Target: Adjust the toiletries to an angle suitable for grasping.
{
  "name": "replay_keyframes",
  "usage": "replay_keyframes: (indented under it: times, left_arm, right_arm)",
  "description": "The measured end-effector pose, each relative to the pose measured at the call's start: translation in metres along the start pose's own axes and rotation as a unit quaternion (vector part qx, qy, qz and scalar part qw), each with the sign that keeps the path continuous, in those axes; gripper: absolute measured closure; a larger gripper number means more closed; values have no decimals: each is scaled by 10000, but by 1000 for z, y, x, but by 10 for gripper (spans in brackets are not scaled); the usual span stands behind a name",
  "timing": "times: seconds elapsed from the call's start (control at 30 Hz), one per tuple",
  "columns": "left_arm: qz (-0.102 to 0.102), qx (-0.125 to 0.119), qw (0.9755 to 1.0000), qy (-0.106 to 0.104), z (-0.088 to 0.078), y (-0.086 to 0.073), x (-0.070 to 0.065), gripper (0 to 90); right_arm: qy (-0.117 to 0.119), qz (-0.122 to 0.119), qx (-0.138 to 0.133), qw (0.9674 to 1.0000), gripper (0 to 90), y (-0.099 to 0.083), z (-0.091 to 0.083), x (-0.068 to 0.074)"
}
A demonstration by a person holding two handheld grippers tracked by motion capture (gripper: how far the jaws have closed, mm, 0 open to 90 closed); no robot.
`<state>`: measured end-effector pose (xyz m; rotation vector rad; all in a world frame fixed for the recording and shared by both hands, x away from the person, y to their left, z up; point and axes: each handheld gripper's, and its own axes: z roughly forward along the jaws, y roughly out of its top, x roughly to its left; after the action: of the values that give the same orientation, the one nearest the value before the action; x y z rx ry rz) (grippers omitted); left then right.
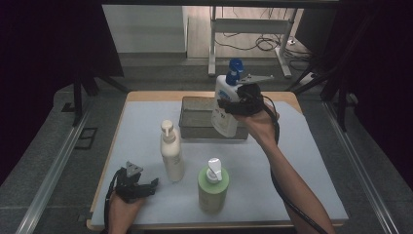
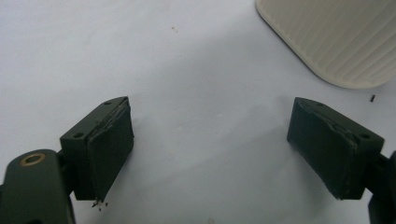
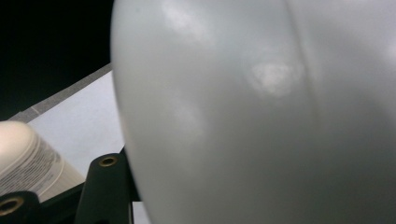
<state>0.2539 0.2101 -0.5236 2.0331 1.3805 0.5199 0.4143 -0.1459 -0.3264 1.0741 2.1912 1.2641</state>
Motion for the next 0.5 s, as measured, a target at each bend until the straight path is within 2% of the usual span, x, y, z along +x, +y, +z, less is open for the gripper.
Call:
replay_keyframes:
  times: [0.5]
  left_arm:
    - [-2,-1,10000,-1,0,0,0,144]
  right_arm:
    - [-107,117,-47,9999,412,12,27,1]
